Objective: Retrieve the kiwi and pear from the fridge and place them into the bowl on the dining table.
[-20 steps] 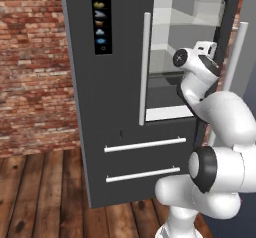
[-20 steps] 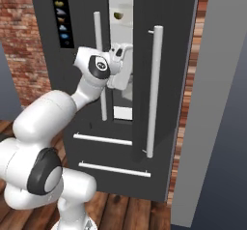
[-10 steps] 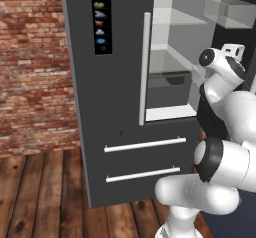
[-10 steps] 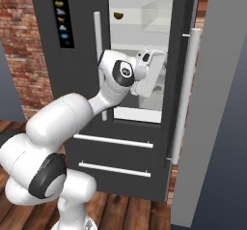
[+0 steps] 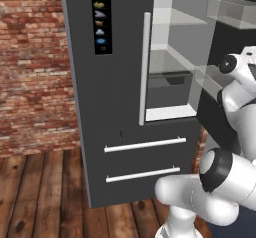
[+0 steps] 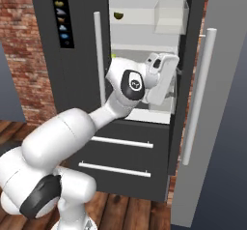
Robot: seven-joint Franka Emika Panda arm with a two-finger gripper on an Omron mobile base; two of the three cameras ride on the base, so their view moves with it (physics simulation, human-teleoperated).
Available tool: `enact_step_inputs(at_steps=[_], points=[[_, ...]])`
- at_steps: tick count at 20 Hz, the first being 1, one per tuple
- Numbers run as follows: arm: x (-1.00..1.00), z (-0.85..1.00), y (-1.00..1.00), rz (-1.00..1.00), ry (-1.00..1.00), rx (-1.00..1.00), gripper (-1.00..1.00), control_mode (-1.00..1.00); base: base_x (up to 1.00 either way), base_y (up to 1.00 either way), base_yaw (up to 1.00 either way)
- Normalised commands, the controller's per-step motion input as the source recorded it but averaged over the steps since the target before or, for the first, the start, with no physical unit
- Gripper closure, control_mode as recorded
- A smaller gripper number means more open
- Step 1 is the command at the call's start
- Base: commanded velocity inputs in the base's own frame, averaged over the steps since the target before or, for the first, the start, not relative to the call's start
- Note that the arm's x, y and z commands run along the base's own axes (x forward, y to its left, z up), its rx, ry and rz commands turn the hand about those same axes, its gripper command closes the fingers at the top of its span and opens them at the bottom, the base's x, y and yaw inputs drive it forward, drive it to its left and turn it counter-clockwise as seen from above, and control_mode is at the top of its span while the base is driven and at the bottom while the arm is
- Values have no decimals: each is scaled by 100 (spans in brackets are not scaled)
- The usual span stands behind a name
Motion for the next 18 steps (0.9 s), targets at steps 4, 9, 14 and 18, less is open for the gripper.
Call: enact_step_inputs(at_steps=[4, 9, 14, 18], points=[[-72, 96, 18, 0, -33, 0, -100, -100, 0, 0, 0], [-59, 97, 77, 0, -37, 0, -100, -100, 0, 0, 0], [-9, 30, 100, 0, -25, 1, -100, -100, 0, 0, 0], [-21, 0, 100, 1, -20, 9, -100, -100, 0, 0, 0]])
